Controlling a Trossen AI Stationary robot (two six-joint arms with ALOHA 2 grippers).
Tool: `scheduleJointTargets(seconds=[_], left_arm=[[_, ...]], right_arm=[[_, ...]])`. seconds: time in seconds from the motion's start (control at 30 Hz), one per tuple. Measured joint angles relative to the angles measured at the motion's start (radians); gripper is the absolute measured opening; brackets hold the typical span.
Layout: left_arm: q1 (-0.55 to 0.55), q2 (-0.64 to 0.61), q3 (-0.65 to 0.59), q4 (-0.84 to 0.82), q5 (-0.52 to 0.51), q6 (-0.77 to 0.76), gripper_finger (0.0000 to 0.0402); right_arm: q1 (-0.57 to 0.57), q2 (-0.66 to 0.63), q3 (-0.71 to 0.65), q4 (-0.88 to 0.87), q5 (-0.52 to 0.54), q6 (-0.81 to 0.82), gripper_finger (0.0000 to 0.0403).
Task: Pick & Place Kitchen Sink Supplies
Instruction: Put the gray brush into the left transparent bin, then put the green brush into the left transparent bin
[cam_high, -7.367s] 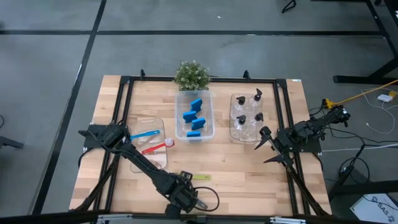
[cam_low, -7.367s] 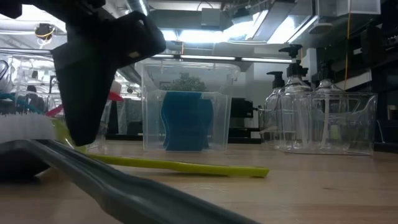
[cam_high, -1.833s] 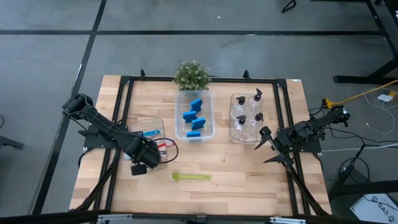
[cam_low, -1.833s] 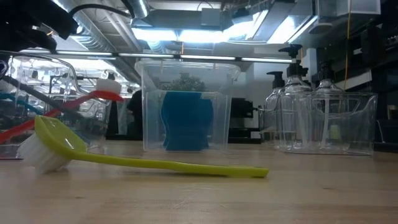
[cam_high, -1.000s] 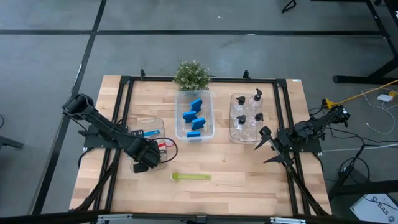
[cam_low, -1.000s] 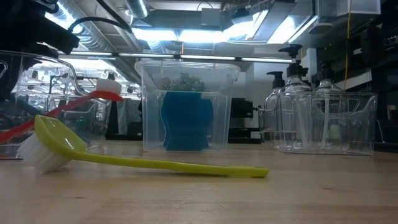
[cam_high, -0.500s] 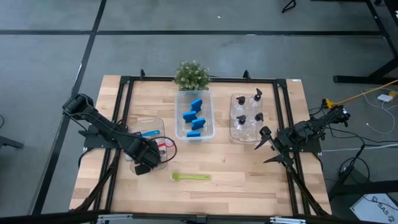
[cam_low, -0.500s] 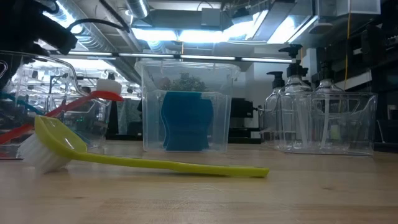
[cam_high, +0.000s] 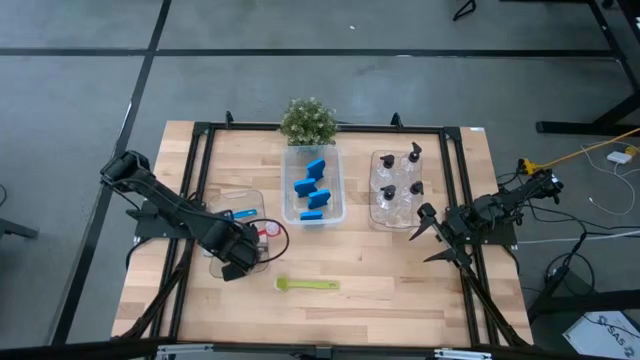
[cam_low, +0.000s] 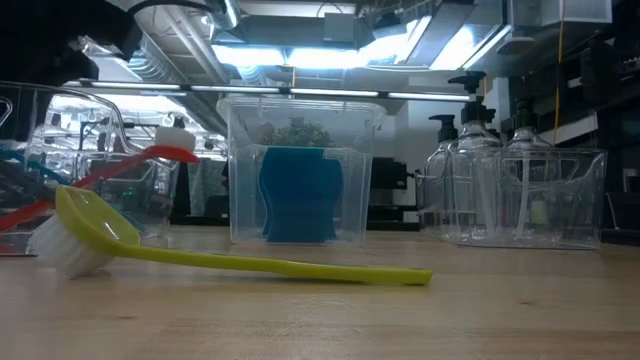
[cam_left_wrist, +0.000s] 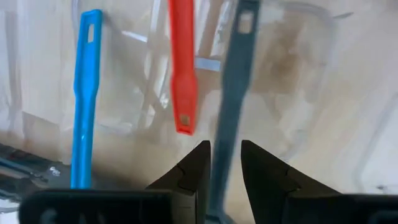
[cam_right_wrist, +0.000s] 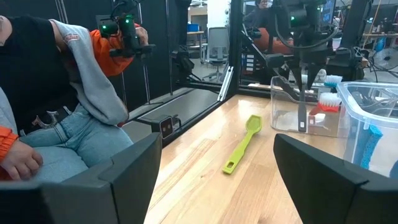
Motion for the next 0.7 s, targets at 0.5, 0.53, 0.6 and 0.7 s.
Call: scheduleJointTargets(seconds=[0.5, 0.53, 0.6, 0.7], left_arm=[[-0.123, 0.0, 0.267, 0.138, -0.417, 0.067, 0.0084], [-0.132, -0.001, 0.268, 0.185, -0.444, 0.09, 0.0084], [-0.149, -0.001, 0.267, 0.272, -0.473, 0.145, 0.0084], [-0.174, 0.012, 0.267, 0.42, -0.505, 0.217, 0.0084]], right_arm=[[0.0, 0.0, 0.0, 0.0, 0.0, 0.0, 0.0308], [0.0, 0.0, 0.0, 0.0, 0.0, 0.001, 0.0308], [0.0, 0.0, 0.0, 0.0, 0.0, 0.001, 0.0308], [0.0, 0.0, 0.0, 0.0, 0.0, 0.001, 0.0308]])
